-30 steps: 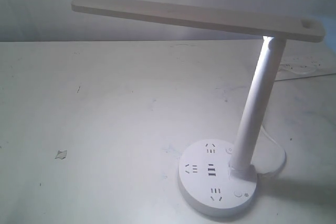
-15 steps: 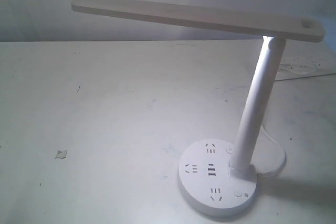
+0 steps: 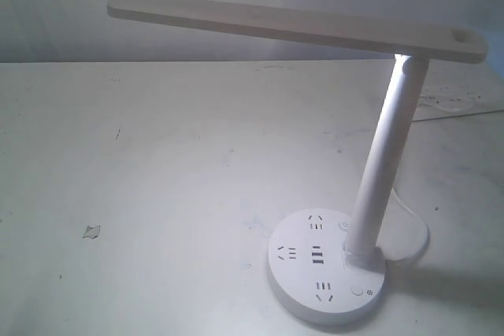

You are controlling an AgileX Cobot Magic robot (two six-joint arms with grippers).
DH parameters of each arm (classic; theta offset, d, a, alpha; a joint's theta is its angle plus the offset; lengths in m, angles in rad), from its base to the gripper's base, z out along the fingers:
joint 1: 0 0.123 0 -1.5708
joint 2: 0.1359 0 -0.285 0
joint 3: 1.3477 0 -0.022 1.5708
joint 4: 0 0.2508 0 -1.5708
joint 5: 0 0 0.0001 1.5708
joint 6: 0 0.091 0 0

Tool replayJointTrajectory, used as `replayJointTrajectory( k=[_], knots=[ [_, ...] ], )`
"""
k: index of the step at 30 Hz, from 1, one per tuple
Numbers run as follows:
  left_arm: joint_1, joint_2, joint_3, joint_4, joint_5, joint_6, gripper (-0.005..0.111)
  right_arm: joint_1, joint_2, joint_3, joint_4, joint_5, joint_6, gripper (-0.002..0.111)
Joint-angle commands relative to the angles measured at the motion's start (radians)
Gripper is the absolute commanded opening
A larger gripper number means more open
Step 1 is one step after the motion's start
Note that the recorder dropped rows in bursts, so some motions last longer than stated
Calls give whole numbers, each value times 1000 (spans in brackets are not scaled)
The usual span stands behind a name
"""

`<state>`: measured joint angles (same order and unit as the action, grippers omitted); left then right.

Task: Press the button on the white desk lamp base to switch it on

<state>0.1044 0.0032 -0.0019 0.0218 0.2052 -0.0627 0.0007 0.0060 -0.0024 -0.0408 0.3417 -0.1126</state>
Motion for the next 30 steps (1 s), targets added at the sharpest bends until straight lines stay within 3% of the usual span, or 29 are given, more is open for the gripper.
replayJointTrajectory(
  k=[1, 15, 22, 30],
  knots=[
    [-8, -3, 2, 0, -4, 0, 0, -1, -6, 2, -202, -16, 12, 0],
    [-8, -3, 2, 0, -4, 0, 0, -1, -6, 2, -175, -7, 12, 0],
    [-8, -3, 2, 0, -4, 0, 0, -1, -6, 2, -175, -51, 333, 0],
    [-8, -3, 2, 0, -4, 0, 0, -1, -6, 2, -175, 6, 361, 0]
  ],
)
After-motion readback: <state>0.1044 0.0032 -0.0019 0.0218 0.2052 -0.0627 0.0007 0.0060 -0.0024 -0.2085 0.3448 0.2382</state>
